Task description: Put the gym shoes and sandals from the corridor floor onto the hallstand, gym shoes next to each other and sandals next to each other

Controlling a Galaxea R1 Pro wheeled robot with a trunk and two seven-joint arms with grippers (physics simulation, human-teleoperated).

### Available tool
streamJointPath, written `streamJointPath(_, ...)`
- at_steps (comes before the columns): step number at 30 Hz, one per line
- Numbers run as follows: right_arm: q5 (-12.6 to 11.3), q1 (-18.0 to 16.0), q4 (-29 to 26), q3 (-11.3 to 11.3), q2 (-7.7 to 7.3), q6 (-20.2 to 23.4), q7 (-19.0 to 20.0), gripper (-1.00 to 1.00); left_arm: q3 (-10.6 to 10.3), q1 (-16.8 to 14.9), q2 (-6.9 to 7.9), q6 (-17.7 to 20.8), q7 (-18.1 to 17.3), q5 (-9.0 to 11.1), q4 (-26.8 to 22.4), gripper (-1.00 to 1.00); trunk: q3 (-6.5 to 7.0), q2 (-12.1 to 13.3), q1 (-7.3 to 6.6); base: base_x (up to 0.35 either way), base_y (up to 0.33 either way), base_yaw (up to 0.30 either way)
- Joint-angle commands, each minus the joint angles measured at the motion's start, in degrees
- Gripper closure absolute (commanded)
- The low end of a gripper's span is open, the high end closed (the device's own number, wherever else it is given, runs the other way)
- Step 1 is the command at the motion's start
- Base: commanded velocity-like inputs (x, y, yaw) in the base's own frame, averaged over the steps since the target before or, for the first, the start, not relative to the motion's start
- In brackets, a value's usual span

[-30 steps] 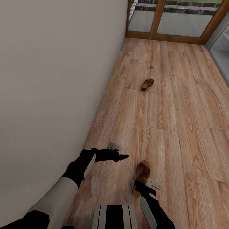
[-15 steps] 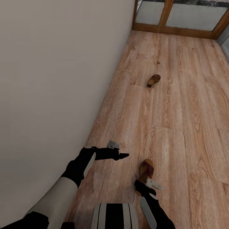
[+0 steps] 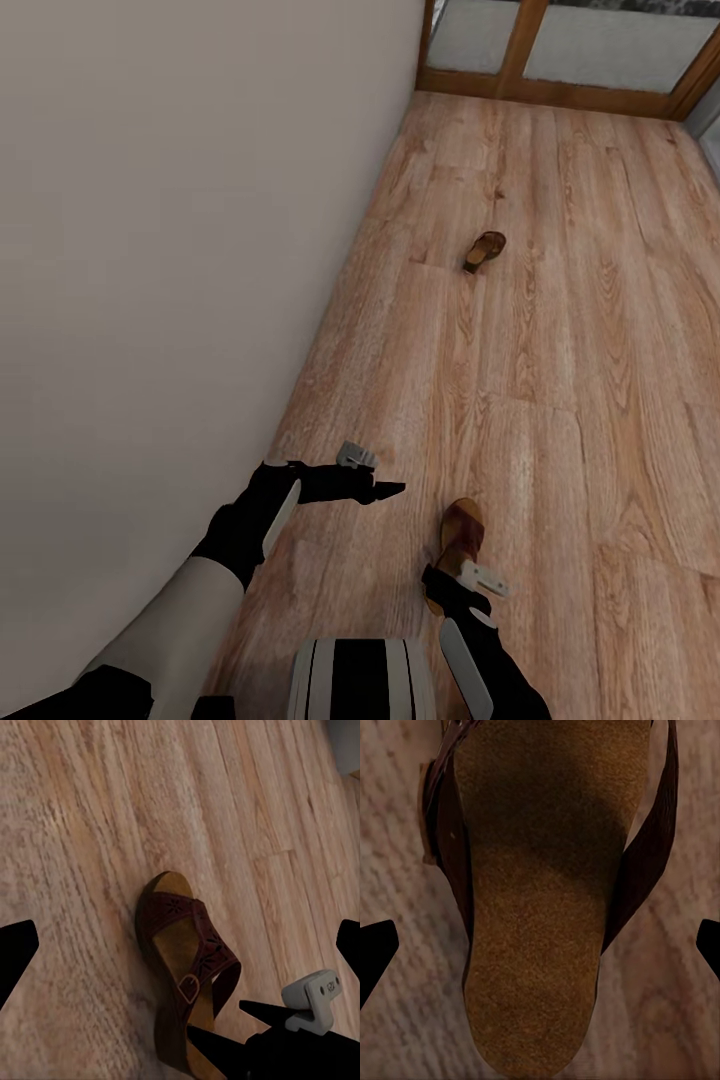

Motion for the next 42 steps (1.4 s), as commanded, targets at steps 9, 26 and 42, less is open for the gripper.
streamJointPath(9, -0.2, 0.0, -0.2, 0.1, 0.00, 0.3, -0.4, -1.00, 0.0, 0.0, 0.07, 0.4, -0.1, 0.1, 0.0, -1.00, -2.79, -0.1, 0.22, 0.000, 0.000, 0.000)
streamJointPath(26, -0.2, 0.0, -0.2, 0.1, 0.00, 0.3, -0.4, -1.00, 0.0, 0.0, 0.17, 0.4, -0.1, 0.1, -0.1, -1.00, -4.41, -0.2, 0.33, 0.000, 0.000, 0.000)
streamJointPath(42, -0.2, 0.0, -0.2, 0.1, 0.00, 0.3, -0.4, -1.00, 0.0, 0.0, 0.17, 0.4, -0.1, 0.1, -0.1, -1.00, -5.26, -0.2, 0.40, 0.000, 0.000, 0.000)
